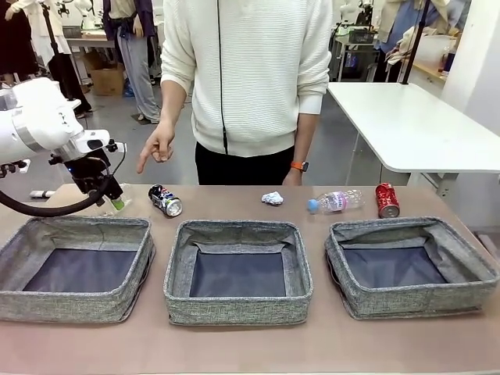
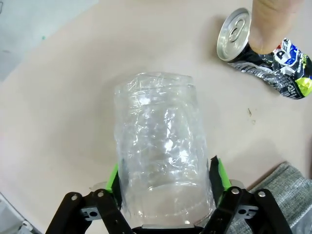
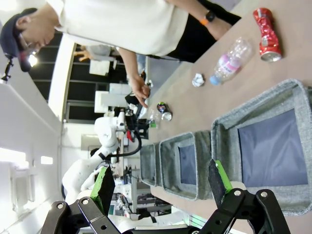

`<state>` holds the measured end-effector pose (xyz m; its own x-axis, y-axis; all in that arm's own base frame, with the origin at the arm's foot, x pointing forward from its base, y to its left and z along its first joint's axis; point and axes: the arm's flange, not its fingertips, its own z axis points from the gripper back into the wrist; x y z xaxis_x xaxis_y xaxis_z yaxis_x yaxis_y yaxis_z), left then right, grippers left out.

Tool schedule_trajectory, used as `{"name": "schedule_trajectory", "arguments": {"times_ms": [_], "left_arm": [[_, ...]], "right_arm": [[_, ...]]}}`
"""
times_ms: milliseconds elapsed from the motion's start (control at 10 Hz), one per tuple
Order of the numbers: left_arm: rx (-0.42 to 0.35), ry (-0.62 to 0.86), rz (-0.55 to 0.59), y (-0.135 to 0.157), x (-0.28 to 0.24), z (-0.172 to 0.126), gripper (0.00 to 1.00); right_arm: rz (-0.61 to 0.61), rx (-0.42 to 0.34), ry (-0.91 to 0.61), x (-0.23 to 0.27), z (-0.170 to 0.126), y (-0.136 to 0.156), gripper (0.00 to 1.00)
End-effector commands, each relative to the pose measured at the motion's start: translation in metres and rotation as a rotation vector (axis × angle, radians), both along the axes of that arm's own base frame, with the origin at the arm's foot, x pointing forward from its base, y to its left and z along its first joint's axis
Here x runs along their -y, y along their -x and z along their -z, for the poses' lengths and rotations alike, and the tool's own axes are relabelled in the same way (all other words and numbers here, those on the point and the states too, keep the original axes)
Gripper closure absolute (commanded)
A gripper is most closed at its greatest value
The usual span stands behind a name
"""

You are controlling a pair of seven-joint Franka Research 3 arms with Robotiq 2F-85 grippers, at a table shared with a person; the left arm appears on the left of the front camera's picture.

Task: Sort the waste into the appropriate baskets.
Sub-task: Pick up the waste item pointed out by the person.

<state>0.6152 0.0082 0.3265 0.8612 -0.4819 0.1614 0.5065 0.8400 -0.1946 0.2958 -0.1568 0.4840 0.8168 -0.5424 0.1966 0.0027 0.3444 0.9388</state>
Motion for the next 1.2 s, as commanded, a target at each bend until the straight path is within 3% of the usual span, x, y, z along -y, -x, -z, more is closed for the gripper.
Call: {"name": "schedule_trajectory", "arguments": {"times_ms": [0, 100, 200, 300, 400, 500, 1100], "left_arm": [[0.021, -0.020, 0.000, 0.0034, -0.0010, -0.0029, 0.38], [0.024, -0.020, -0.001, 0.0040, -0.0019, -0.0041, 0.24], [0.021, -0.024, -0.005, 0.0036, -0.0034, -0.0039, 0.57], [0.020, -0.026, -0.007, 0.0043, -0.0039, -0.0041, 0.43], [0.019, -0.029, -0.010, 0.0053, -0.0038, -0.0052, 0.77], [0.016, -0.034, -0.013, 0.0052, -0.0042, -0.0050, 0.62], [0.030, -0.051, -0.031, 0.0077, -0.0059, -0.0128, 0.62]], "right_arm": [[-0.002, 0.037, -0.005, 0.0002, -0.0008, -0.0039, 0.00], [-0.002, 0.037, -0.005, 0.0002, -0.0008, -0.0039, 0.00], [-0.002, 0.037, -0.005, 0.0002, -0.0008, -0.0039, 0.00], [-0.002, 0.037, -0.005, 0.0002, -0.0008, -0.0039, 0.00], [-0.002, 0.037, -0.005, 0.0002, -0.0008, -0.0039, 0.00], [-0.002, 0.037, -0.005, 0.0002, -0.0008, -0.0039, 0.00], [-0.002, 0.037, -0.005, 0.0002, -0.0008, -0.0039, 0.00]]}}
